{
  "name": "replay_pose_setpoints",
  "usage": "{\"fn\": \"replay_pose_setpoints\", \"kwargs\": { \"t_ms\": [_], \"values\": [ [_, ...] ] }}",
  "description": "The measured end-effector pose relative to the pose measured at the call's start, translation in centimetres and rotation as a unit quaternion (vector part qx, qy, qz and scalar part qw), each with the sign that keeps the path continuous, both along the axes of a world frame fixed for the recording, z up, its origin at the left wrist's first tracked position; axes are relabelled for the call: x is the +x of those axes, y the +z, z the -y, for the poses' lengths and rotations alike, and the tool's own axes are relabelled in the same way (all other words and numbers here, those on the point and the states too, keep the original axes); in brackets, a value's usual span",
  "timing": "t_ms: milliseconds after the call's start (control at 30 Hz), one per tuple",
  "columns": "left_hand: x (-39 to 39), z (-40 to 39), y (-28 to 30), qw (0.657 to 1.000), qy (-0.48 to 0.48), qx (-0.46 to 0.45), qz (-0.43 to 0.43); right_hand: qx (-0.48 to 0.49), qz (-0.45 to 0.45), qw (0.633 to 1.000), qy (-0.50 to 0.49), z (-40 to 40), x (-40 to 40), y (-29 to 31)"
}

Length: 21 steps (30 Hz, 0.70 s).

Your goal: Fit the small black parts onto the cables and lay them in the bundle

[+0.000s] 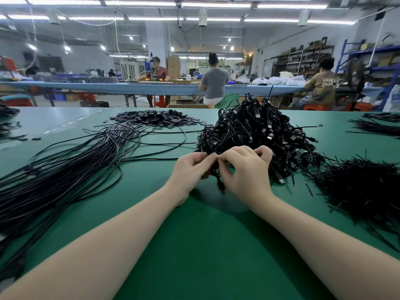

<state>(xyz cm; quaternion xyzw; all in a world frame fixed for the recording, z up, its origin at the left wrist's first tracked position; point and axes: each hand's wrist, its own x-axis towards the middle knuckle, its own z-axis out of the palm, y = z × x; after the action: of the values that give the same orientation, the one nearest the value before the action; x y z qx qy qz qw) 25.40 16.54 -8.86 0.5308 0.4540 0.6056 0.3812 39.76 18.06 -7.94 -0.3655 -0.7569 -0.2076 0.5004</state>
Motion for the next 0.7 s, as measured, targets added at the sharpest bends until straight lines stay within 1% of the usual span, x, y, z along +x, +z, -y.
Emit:
{"fn": "replay_pose_setpoints", "kwargs": {
  "t_ms": [67,133,200,300,367,433,500,567,600,633,667,700],
  "values": [
    [0.0,0.2,0.4,0.999,-0.007,-0.016,0.039,0.002,-0.008,1.000,0.004,0.1,-0.2,-0.1],
    [-0.1,0.3,0.6,0.994,-0.016,-0.051,0.093,0.027,0.006,1.000,0.011,0.0,-0.2,-0.2],
    [-0.3,0.4,0.9,0.989,-0.029,-0.082,0.120,0.086,0.049,0.995,0.004,-0.2,0.0,-0.4],
    [-1.2,0.5,1.5,0.975,-0.112,-0.131,0.137,0.200,0.101,0.974,-0.024,-0.3,0.2,-0.1],
    [-1.5,0.6,1.4,0.971,-0.136,-0.138,0.137,0.226,0.110,0.968,-0.025,-0.2,0.2,0.0],
    [-1.2,0.6,1.3,0.978,-0.113,-0.115,0.133,0.205,0.109,0.973,-0.014,0.0,0.5,0.4],
    [-0.5,0.3,1.1,0.985,-0.046,-0.088,0.138,0.169,0.081,0.982,0.007,0.3,0.7,1.6],
    [-0.3,0.1,1.0,0.987,0.002,-0.086,0.139,0.161,0.044,0.986,0.024,0.3,0.7,4.3],
    [-0.2,0.0,0.9,0.989,0.007,-0.089,0.120,0.163,0.029,0.986,0.020,0.1,0.7,6.3],
    [-0.2,0.0,0.8,0.992,0.002,-0.089,0.091,0.159,0.015,0.987,-0.004,-0.4,0.6,8.6],
    [-0.2,0.0,0.7,0.995,-0.006,-0.085,0.060,0.139,0.006,0.989,-0.055,-1.5,0.8,11.2],
    [-0.2,0.1,0.7,0.996,-0.011,-0.082,0.034,0.092,0.002,0.988,-0.122,-3.0,1.2,13.9]
  ]
}}
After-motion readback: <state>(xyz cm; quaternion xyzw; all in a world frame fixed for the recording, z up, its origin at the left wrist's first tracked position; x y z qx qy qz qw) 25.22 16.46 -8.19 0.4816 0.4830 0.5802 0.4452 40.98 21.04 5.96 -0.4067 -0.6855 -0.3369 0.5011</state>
